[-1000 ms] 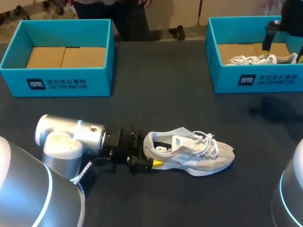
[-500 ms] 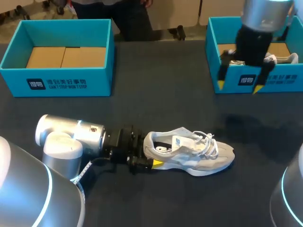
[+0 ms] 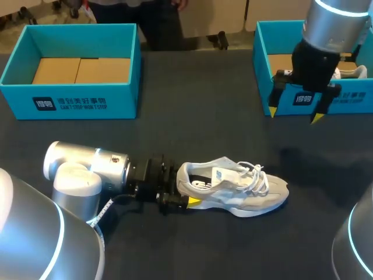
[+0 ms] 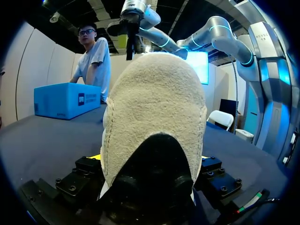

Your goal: Take the shoe out of the shoebox, open the shoe tongue, remove and reinsert the insole, then place the shoe into the shoebox

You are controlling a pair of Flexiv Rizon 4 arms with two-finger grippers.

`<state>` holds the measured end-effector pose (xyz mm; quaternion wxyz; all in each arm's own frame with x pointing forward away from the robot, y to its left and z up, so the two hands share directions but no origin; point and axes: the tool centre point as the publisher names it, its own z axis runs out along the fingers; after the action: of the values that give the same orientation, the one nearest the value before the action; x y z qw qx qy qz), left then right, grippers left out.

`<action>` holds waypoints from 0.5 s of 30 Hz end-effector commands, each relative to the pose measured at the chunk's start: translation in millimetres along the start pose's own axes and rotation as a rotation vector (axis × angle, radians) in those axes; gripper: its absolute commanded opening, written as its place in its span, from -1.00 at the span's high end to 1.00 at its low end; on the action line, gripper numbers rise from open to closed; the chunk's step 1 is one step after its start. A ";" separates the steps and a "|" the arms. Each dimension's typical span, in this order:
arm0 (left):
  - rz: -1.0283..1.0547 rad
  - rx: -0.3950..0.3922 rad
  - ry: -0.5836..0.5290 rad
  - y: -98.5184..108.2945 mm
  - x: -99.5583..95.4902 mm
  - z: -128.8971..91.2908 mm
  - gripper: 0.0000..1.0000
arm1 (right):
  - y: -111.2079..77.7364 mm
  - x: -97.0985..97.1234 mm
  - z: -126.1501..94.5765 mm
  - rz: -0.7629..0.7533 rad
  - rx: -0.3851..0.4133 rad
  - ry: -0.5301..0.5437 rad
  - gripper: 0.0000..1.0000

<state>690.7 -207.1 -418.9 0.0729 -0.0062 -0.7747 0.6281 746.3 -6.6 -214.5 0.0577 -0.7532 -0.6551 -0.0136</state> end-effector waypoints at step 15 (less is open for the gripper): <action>0.000 -0.002 0.001 -0.8 -0.4 0.3 1.00 | -52.0 89.9 40.4 -0.031 0.015 -0.036 -1.00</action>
<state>690.7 -207.2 -418.8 0.0730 -0.0063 -0.7746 0.6282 703.1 90.4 -241.7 0.0509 -0.7431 -0.6672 0.0015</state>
